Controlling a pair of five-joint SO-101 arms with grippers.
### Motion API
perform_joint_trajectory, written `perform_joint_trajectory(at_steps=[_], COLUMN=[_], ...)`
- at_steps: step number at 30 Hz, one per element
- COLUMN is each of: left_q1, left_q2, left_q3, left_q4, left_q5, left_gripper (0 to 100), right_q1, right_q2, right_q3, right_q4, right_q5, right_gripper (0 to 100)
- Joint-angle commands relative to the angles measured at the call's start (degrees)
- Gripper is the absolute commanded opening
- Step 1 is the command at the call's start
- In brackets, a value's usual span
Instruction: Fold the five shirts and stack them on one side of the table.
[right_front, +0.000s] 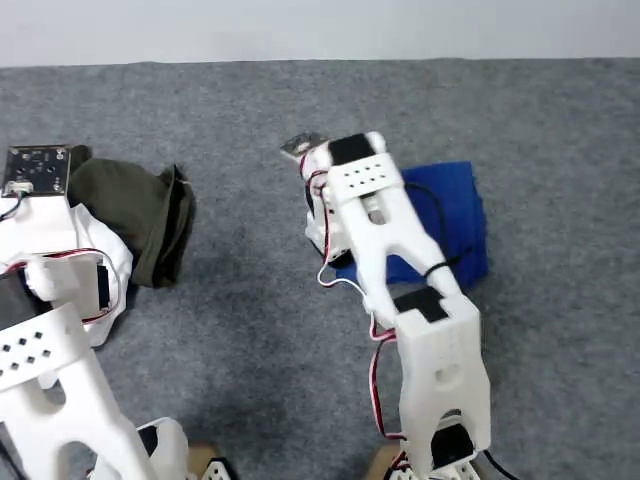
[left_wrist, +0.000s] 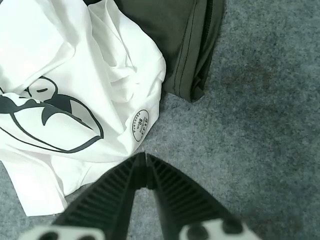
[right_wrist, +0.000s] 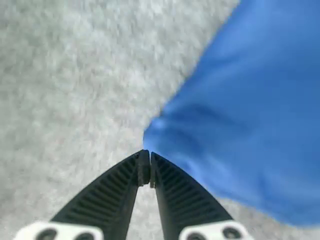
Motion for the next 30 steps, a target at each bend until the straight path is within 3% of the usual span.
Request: perform_joint_trajectory(at_steps=[1, 7, 21, 30], left_q1=[0.0, 0.0, 0.09, 0.09], left_q2=[-0.97, -0.97, -0.97, -0.97], left_q3=[-0.22, -0.22, -0.22, -0.13], left_q4=[1.14, 1.05, 1.05, 1.05], left_q5=[-0.35, -0.35, -0.35, -0.18], left_gripper=[1, 1, 1, 1], right_q1=[0.84, 6.37, 14.37, 27.21], right_q2=[5.23, 8.4, -14.37, -1.1], right_q3=[-2.9, -3.08, -6.07, -6.24], right_q4=[-2.51, 2.15, 6.02, -11.38], right_q5=[0.62, 3.78, 6.77, 9.41], right_gripper=[1.0, 1.0, 1.1, 1.0])
